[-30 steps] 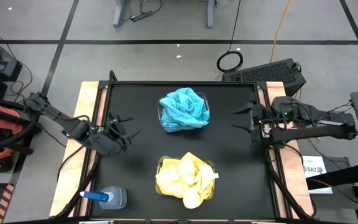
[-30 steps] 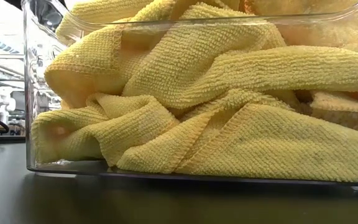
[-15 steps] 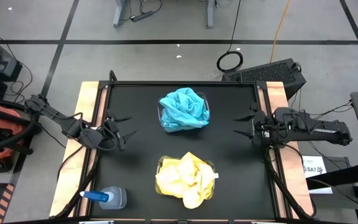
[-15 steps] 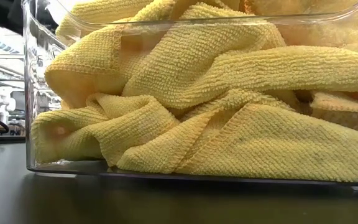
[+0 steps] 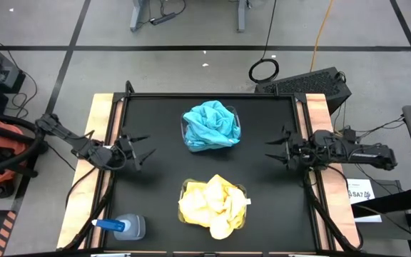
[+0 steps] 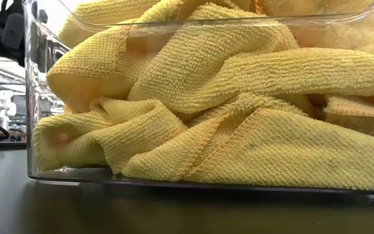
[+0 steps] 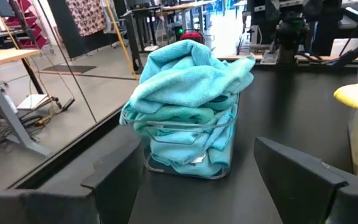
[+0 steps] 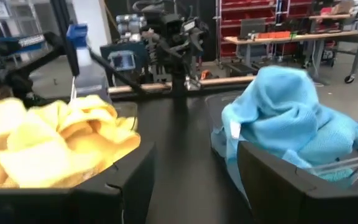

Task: Sort microfiber towel by color & place in baskets
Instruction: Return to Home Position

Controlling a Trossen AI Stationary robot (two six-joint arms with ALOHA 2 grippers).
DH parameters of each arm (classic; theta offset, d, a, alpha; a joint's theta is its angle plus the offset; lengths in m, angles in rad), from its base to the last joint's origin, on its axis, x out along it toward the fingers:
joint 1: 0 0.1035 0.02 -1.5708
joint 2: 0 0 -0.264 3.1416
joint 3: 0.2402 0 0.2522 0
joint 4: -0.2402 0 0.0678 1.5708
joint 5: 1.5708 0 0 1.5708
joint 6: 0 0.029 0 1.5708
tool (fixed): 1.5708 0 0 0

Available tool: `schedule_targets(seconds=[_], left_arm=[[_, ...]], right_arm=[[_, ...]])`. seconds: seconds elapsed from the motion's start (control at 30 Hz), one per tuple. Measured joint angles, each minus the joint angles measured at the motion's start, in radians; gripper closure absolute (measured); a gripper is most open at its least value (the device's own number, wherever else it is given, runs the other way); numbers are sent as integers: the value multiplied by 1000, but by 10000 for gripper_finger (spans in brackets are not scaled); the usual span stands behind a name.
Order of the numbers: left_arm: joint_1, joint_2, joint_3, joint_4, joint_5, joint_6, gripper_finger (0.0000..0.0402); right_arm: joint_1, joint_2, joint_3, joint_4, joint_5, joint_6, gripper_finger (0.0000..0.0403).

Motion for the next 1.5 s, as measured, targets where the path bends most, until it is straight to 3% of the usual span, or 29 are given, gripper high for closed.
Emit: schedule_targets(seconds=[0.27, 0.57, 0.93, 1.5], left_arm=[[0, -160, -103, 16, 25, 43, 91], [8, -265, -110, 29, 32, 154, 92], [8, -276, -110, 20, -59, 87, 91], [8, -276, -110, 18, -67, 114, 91]], right_arm=[[0, -62, -79, -7, -1, -4, 188], [0, -106, -113, 44, 31, -35, 188], [0, -103, -113, 26, -4, 8, 188], [0, -98, -113, 14, -4, 67, 188]])
